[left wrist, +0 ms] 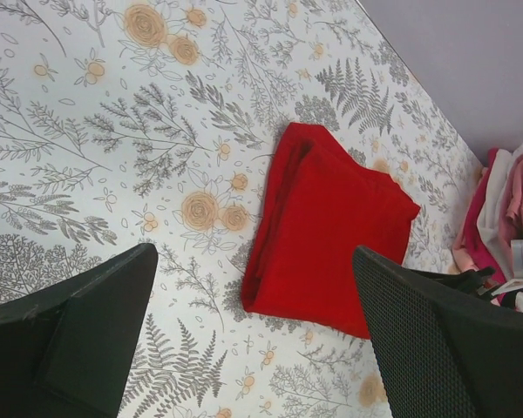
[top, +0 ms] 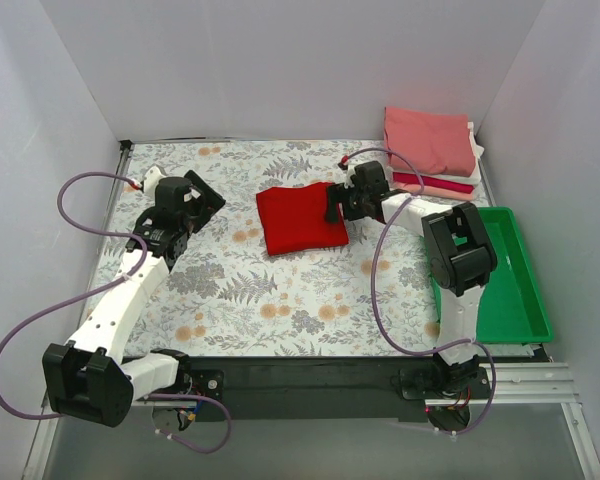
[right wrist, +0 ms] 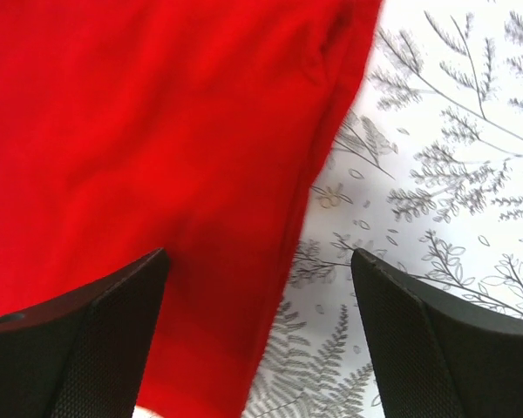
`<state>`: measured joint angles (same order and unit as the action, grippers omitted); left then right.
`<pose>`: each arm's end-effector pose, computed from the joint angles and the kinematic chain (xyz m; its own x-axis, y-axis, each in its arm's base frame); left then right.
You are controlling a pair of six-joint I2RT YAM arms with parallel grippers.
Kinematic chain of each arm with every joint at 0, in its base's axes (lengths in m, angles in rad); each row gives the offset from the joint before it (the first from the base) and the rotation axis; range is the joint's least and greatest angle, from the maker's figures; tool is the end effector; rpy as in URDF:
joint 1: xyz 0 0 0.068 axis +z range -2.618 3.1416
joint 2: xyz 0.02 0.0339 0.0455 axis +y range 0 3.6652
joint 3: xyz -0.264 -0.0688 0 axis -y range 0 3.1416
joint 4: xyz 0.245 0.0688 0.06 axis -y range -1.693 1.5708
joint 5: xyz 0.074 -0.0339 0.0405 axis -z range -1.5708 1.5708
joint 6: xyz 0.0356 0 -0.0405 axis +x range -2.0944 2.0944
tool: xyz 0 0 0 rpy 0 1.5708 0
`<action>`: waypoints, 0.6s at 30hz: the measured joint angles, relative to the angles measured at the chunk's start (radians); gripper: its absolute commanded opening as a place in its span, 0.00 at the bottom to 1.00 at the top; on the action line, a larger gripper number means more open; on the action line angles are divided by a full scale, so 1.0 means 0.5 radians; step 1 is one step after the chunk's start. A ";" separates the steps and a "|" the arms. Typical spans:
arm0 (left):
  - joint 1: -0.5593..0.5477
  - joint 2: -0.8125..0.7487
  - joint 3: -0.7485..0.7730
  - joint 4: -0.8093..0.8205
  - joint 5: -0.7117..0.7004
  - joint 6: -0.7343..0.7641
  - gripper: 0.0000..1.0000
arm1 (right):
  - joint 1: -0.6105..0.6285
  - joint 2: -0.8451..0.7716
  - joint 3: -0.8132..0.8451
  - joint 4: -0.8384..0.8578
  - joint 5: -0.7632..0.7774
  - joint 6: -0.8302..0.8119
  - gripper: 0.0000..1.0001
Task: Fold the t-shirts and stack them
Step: Neatly place the folded tshirt to the corner
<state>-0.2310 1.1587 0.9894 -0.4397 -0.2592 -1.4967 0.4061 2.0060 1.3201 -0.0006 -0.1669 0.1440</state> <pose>0.2501 -0.0495 0.3112 -0.0578 -0.9766 -0.2069 -0.5541 0.2038 -0.8071 0.4049 0.1805 0.1750 -0.6491 -0.1251 -0.7504 -0.4188 0.8822 0.2152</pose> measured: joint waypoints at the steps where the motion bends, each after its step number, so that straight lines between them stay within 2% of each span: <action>1: 0.000 -0.004 -0.005 -0.005 -0.017 -0.003 0.94 | 0.008 0.018 0.001 -0.005 0.022 -0.007 0.86; 3: 0.000 -0.005 -0.021 -0.007 -0.044 -0.007 0.94 | 0.020 0.047 0.003 -0.010 0.072 -0.027 0.82; 7: 0.000 -0.005 -0.043 -0.047 -0.092 -0.019 0.94 | 0.076 0.089 0.053 -0.008 0.119 -0.046 0.66; 10: 0.000 -0.013 -0.060 -0.056 -0.117 -0.022 0.94 | 0.140 0.131 0.101 -0.011 0.186 -0.057 0.58; 12: 0.000 -0.024 -0.072 -0.062 -0.137 -0.022 0.94 | 0.170 0.158 0.136 -0.019 0.211 -0.059 0.48; 13: 0.000 -0.032 -0.077 -0.062 -0.148 -0.022 0.94 | 0.184 0.171 0.153 -0.021 0.223 -0.056 0.38; 18: 0.000 -0.085 -0.100 -0.064 -0.192 -0.022 0.94 | 0.246 0.228 0.263 -0.080 0.267 -0.068 0.14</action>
<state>-0.2310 1.1164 0.9394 -0.4717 -0.3550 -1.5078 0.5293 2.1201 1.4517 -0.0406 -0.0334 0.1101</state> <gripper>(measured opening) 0.938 0.225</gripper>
